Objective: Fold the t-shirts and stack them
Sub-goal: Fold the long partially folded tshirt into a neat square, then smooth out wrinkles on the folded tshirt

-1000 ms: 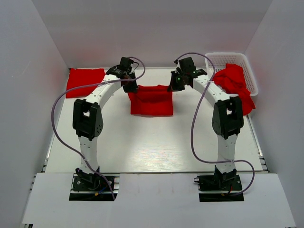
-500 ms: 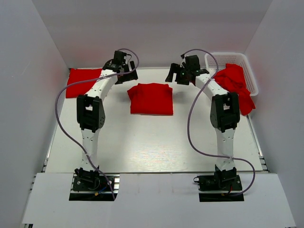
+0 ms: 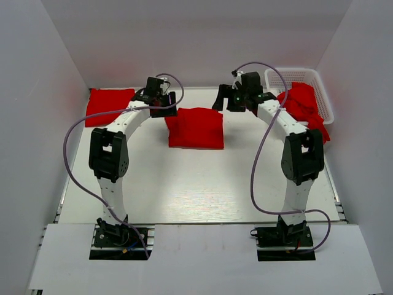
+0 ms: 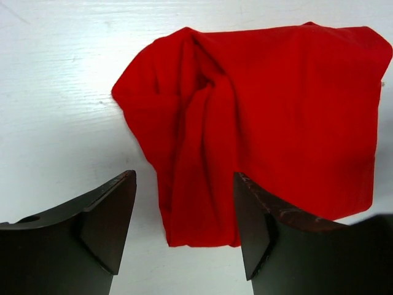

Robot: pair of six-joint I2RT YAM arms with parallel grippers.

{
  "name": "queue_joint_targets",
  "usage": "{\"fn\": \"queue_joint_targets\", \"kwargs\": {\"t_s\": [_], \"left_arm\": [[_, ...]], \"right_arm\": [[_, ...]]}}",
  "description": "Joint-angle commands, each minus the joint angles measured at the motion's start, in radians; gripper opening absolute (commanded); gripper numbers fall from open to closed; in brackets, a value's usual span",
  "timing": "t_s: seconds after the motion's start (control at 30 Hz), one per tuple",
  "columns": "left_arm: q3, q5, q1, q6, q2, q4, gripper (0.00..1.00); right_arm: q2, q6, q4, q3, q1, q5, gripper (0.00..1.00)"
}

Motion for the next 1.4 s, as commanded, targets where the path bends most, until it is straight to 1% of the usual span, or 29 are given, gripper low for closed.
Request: {"fn": "queue_joint_targets", "kwargs": {"t_s": [0.0, 0.13, 0.17, 0.3, 0.4, 0.47, 0.53, 0.6, 0.7, 0.8, 0.87, 0.93, 1.0, 1.03, 1.1, 1.13, 1.17, 1.2, 1.27, 1.33, 1.37], "left_arm": [[0.032, 0.038, 0.002, 0.036, 0.022, 0.051, 0.74], [0.105, 0.035, 0.002, 0.047, 0.085, 0.060, 0.72], [0.106, 0.035, 0.002, 0.047, 0.085, 0.060, 0.72], [0.136, 0.035, 0.002, 0.057, 0.134, 0.103, 0.72], [0.184, 0.058, 0.002, 0.067, 0.188, 0.103, 0.71], [0.222, 0.104, 0.002, 0.076, 0.215, 0.103, 0.65], [0.256, 0.116, 0.002, 0.076, 0.252, 0.089, 0.62], [0.256, 0.117, 0.002, 0.076, 0.263, 0.089, 0.59], [0.256, 0.095, 0.002, 0.076, 0.263, 0.089, 0.49], [0.256, 0.095, 0.002, 0.085, 0.263, 0.089, 0.43], [0.247, 0.106, -0.007, 0.085, 0.263, 0.100, 0.37], [0.247, 0.130, -0.007, 0.085, 0.263, 0.112, 0.30], [0.237, 0.144, -0.007, 0.085, 0.263, 0.112, 0.21], [0.237, 0.144, -0.007, 0.085, 0.263, 0.121, 0.19], [0.237, 0.153, -0.007, 0.085, 0.263, 0.121, 0.09], [0.237, 0.153, -0.007, 0.085, 0.263, 0.121, 0.06], [0.228, 0.153, -0.007, 0.085, 0.263, 0.121, 0.02], [0.228, 0.153, -0.007, 0.085, 0.263, 0.121, 0.00], [0.216, 0.153, -0.007, 0.085, 0.263, 0.132, 0.00], [0.195, 0.153, -0.007, 0.085, 0.251, 0.162, 0.00], [0.166, 0.153, -0.007, 0.085, 0.226, 0.176, 0.00]], "right_arm": [[0.030, -0.040, -0.019, -0.009, 0.008, -0.001, 0.90], [0.097, -0.037, -0.026, 0.061, 0.006, 0.036, 0.90], [0.111, -0.035, -0.026, 0.061, 0.006, 0.036, 0.90], [0.186, -0.037, -0.060, 0.167, 0.006, 0.099, 0.90], [0.219, -0.032, -0.028, 0.179, 0.006, 0.105, 0.90], [0.228, -0.035, -0.002, 0.166, 0.008, 0.101, 0.90], [0.243, -0.030, 0.013, 0.188, 0.006, 0.092, 0.90], [0.272, -0.020, 0.012, 0.208, 0.006, 0.081, 0.90], [0.314, 0.017, 0.053, 0.228, 0.006, 0.050, 0.82], [0.334, 0.040, 0.081, 0.234, 0.006, 0.030, 0.78], [0.349, 0.048, 0.096, 0.245, 0.006, 0.024, 0.74], [0.357, 0.057, 0.109, 0.257, 0.008, 0.013, 0.65], [0.366, 0.069, 0.122, 0.259, 0.008, 0.010, 0.62], [0.368, 0.078, 0.133, 0.259, 0.006, 0.010, 0.58], [0.372, 0.089, 0.139, 0.258, 0.003, 0.013, 0.54], [0.374, 0.094, 0.144, 0.256, 0.006, 0.016, 0.52], [0.372, 0.094, 0.150, 0.253, 0.005, 0.018, 0.52], [0.378, 0.098, 0.152, 0.253, 0.006, 0.019, 0.52], [0.381, 0.100, 0.158, 0.251, 0.006, 0.018, 0.50], [0.386, 0.103, 0.159, 0.253, 0.006, 0.018, 0.46], [0.389, 0.101, 0.161, 0.254, 0.000, 0.015, 0.43]]}}
